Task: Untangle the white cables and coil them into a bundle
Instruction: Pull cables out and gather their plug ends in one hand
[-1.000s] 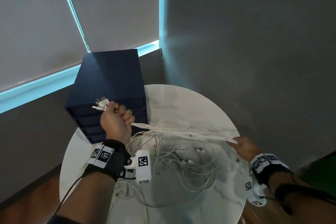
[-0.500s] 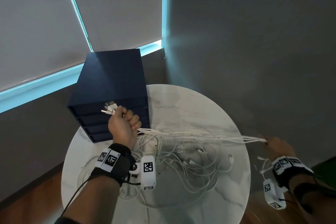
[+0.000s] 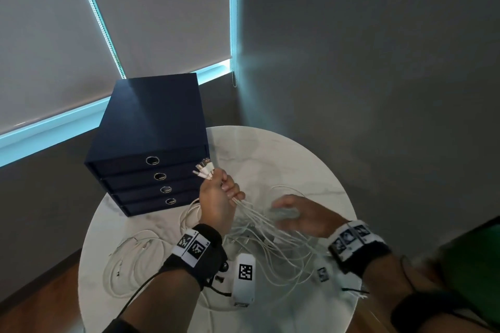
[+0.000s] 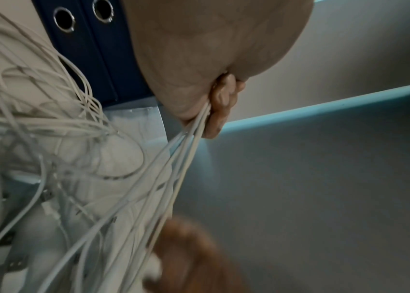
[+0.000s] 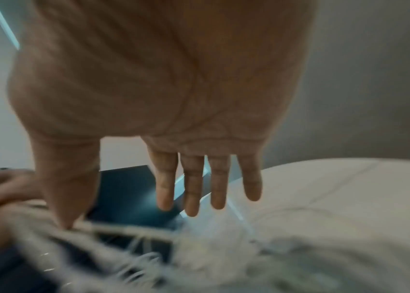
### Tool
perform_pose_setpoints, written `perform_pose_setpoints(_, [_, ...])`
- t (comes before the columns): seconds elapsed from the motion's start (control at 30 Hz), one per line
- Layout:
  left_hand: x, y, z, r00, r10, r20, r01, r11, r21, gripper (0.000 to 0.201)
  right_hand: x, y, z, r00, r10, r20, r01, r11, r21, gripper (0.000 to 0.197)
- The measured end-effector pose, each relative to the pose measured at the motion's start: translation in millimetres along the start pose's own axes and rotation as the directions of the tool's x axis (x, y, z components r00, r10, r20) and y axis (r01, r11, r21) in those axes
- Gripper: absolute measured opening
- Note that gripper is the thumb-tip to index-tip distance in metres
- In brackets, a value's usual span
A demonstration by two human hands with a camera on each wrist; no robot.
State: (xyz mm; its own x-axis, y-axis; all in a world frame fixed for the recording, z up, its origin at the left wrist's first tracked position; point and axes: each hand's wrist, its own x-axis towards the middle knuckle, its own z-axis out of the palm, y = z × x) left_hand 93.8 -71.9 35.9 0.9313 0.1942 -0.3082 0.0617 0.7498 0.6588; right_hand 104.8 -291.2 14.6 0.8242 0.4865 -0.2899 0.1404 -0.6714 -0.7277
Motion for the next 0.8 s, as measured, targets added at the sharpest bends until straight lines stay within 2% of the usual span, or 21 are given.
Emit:
perform_pose_setpoints(0.07, [-4.5,-6.0,8.3,1.000,-0.008,-0.004,0.008,1.000,-0.003,0.040,9.9,-40.0,23.9,0.997,-0.072,-0.006,0.072,0.990,0.122,0.025])
perform_pose_setpoints(0.1, [-5.8,-7.4,10.7,1.000,-0.007,-0.009,0.007,1.000,0.000,0.039,14.8,-53.1,35.8,0.998,-0.068,-0.015,0.069,0.988,0.139,0.017])
perform_pose_setpoints(0.23, [-4.8,2.4,4.6,0.998,0.062,-0.030,-0.058,0.992,0.109,0.026,25.6,-65.8,66.8,0.989,-0.069,-0.134,0.077,0.995,0.057,0.032])
perform_pose_setpoints(0.33, [-4.8,14.3,-10.7,0.991,0.134,-0.032,-0.127,0.980,0.153,0.010,27.2,-62.6,70.8,0.989,-0.097,-0.113,0.099,0.995,0.017,0.035])
perform_pose_setpoints(0.43, [-5.0,21.2,-23.9,0.974,0.226,-0.024,-0.217,0.957,0.195,0.018,26.8,-63.2,68.3,0.994,-0.098,-0.056,0.097,0.995,-0.022,0.037])
perform_pose_setpoints(0.53, [-1.2,27.2,-32.6,0.941,0.333,-0.066,-0.302,0.910,0.284,0.029,26.2,-57.9,68.0,0.994,-0.107,-0.015,0.107,0.993,-0.043,0.039])
perform_pose_setpoints(0.7, [-2.5,27.4,-33.3,0.891,0.451,-0.056,-0.393,0.825,0.406,0.008,25.6,-56.5,70.5,0.997,-0.078,0.005,0.078,0.997,-0.014,0.036])
perform_pose_setpoints(0.8, [-3.6,22.1,-30.0,0.880,0.469,-0.077,-0.404,0.823,0.399,0.031,23.1,-64.8,70.1,0.995,-0.099,0.018,0.099,0.995,0.009,0.034])
